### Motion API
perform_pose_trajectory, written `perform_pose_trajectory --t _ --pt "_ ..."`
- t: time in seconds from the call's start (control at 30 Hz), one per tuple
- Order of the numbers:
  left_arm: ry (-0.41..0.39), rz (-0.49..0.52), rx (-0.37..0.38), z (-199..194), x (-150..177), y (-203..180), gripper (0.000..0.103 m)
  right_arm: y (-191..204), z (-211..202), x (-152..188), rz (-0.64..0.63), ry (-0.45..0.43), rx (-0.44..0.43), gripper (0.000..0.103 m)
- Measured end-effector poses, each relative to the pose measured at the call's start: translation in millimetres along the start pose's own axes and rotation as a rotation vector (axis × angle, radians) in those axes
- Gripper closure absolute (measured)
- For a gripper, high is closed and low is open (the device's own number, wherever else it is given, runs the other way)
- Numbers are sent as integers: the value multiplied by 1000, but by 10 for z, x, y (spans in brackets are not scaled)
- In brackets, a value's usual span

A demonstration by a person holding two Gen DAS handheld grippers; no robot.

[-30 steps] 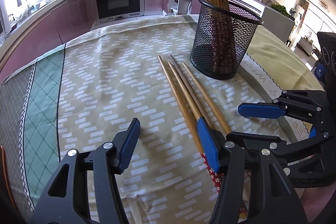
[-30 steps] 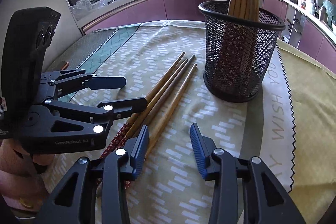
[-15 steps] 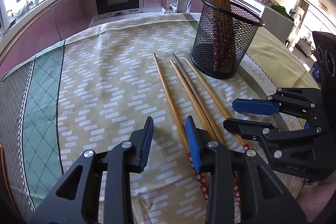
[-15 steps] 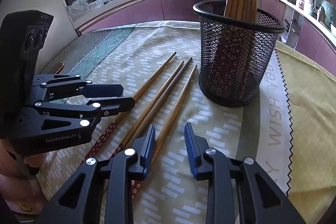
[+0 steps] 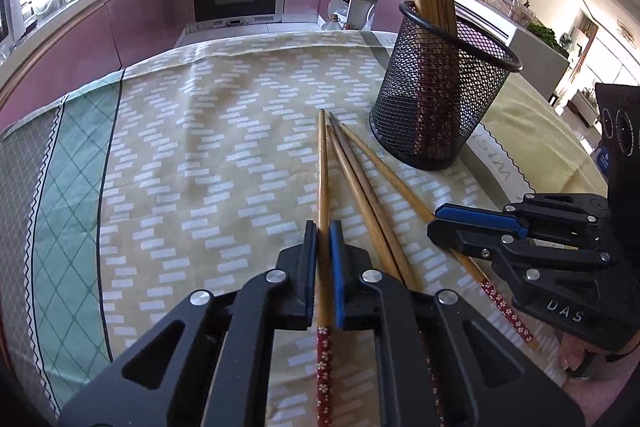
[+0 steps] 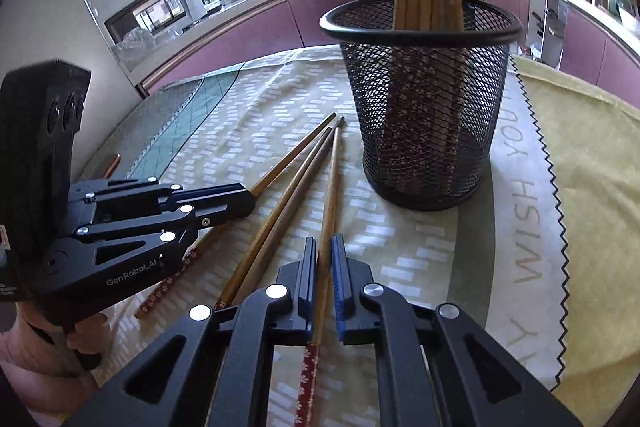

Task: Organize utensils
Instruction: 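Raise the left tool's chopstick into the mesh cup while the right tool inserts its own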

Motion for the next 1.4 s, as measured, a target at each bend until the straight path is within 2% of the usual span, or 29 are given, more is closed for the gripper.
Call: perform_pose_trajectory --t 0.23,0.33,0.4,0.57,0.97,1.03,1.23,1.4 --pt "-30 -1 27 -171 72 -12 95 27 -194 3 -11 -26 -68 97" --pt "-19 7 52 -177 126 -55 95 64 -199 28 -34 -7 -89 97" --pt "-16 20 77 -168 153 -105 95 100 -151 41 -51 13 -86 97" --pt "5 54 84 -124 199 -190 95 158 -8 48 -74 57 -53 95" --pt "16 79 89 40 41 -149 88 224 123 -32 -93 60 -38 97" --pt "16 70 86 41 21 -150 95 216 99 -34 -87 50 -43 97" --pt "-23 57 92 -101 -15 -126 95 165 -179 -46 -82 -14 -83 97" --pt "-98 57 114 -408 -116 -89 95 138 -514 -139 -80 -97 -121 97"
Point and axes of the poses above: each gripper's, at about its wrist camera, not at the fingertips, and z roughly the way its jaws point, y to its left, x to its underside, the point moved 3 cm from there along z, roughly the way its jaws point, and after that the axes turned 14 degrees about z, right-handed, at the moved point
